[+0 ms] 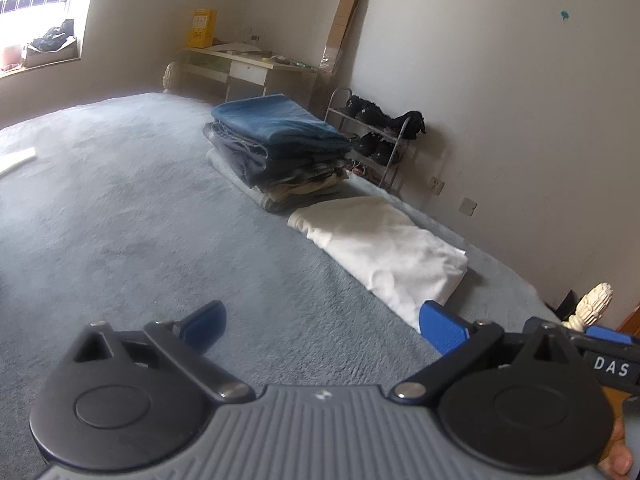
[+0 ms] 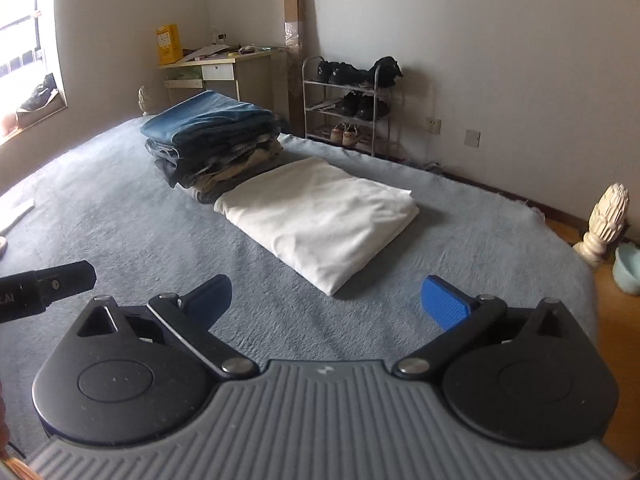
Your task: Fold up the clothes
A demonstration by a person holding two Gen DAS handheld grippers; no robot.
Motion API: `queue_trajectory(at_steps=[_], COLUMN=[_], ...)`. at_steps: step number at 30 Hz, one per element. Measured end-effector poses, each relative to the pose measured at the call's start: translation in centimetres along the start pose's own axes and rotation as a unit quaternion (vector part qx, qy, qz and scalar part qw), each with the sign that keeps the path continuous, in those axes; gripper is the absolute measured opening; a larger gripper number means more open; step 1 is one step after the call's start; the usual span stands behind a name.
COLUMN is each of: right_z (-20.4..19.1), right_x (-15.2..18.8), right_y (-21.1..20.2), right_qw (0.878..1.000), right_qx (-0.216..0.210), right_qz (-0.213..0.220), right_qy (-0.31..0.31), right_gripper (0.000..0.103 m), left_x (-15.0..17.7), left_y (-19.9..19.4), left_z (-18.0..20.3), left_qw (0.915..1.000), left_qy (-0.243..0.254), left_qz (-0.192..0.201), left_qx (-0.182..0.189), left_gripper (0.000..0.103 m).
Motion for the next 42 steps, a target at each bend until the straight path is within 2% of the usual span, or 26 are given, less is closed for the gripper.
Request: queue_trajectory(at_steps=[4, 9, 14, 24, 32, 35, 42], right_z=[-0.2, -0.7, -0.9, 0.5, 1.6, 1.4, 1.4], right_x=[0.3, 0.7, 1.0, 1.2, 1.4, 1.6, 1.7], right_y=[0.2, 1.0, 1.9, 2.1, 1.0, 0.4, -0.5], right_qw=[1.000, 1.000, 0.999, 0.997, 0.997, 0.997, 0.998], right_qx=[0.008, 0.012, 0.018, 0.047, 0.062, 0.065, 0.061], right_qz=[-0.005, -0.023, -0.038, -0.055, -0.047, -0.037, -0.032], right_qy=[-0.006, -0.011, -0.019, -0.003, 0.007, -0.003, -0.002], right_gripper=[0.102, 0.102, 0.102, 0.102, 0.102, 0.102, 0.102], left_x=[0.5, 1.0, 1.1, 1.3, 1.6, 1.7, 1.8], left_y=[0.5, 1.3, 2.1, 3.2, 2.8, 2.5, 1.3], left_z=[0.5, 1.3, 1.5, 3.0, 4.1, 4.6, 5.5], left_qw=[0.9999, 0.9994, 0.9991, 0.9981, 0.9964, 0.9955, 0.9959], left_qy=[0.002, 0.021, 0.013, 0.016, 0.023, 0.031, 0.047], left_qz=[-0.013, -0.025, -0.040, -0.060, -0.081, -0.083, -0.066], left_qx=[0.006, -0.008, -0.010, -0.002, -0.013, -0.032, -0.039], left_gripper=[0.103, 0.103, 0.103, 0.103, 0.103, 0.103, 0.103])
Point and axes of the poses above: each gripper's, at about its wrist camera, not at the fingertips, and y roughly the way its jaws point, z to its right, x to its underside, the point moved 1 cm from there along y, roughly the way its jaws point, and after that the axes turned 1 degree about -x, right-handed, at the moved point
